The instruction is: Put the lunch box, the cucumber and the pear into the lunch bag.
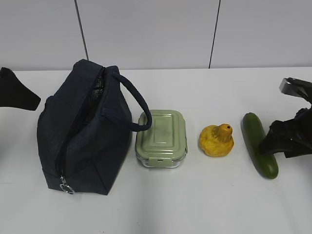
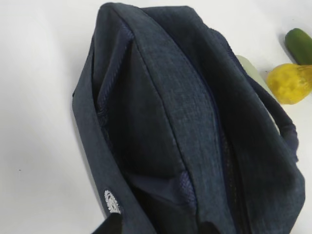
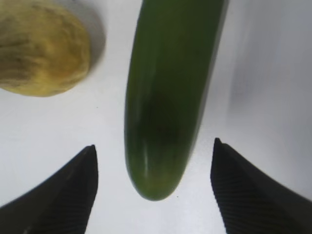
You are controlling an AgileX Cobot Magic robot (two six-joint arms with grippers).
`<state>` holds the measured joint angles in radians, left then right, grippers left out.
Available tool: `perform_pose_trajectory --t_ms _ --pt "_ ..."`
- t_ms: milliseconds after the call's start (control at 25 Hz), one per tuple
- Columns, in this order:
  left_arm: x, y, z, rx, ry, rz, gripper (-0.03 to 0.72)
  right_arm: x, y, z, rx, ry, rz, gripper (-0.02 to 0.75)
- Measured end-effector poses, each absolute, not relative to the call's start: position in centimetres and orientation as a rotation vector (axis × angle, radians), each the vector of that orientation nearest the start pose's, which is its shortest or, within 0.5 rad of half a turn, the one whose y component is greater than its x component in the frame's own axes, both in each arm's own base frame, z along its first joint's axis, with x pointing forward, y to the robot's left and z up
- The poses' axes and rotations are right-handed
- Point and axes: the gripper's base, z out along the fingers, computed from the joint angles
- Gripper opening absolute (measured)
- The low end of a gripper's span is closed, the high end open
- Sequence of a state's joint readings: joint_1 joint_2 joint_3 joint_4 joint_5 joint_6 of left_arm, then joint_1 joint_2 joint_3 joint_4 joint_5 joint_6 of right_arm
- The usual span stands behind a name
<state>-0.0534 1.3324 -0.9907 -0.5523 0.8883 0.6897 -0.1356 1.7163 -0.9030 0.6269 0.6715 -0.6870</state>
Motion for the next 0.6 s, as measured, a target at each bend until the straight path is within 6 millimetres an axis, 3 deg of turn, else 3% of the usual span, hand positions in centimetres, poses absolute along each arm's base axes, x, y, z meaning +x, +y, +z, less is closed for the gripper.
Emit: perform_pose_trajectory --t_ms 160,400,600 --pt "25.8 -5.1 29.2 0.604 2.473 -0.443 0.290 30.5 -1.0 15.8 -0.121 2.822 0.431 0.558" --pt "25.8 -5.1 29.2 0.604 2.473 -0.443 0.290 30.6 1.4 15.7 -0.211 2.845 0.393 0.558" --pt "25.8 -5.1 29.2 0.605 2.474 -0.443 0.290 30.8 1.9 15.7 -0.185 2.853 0.305 0.558"
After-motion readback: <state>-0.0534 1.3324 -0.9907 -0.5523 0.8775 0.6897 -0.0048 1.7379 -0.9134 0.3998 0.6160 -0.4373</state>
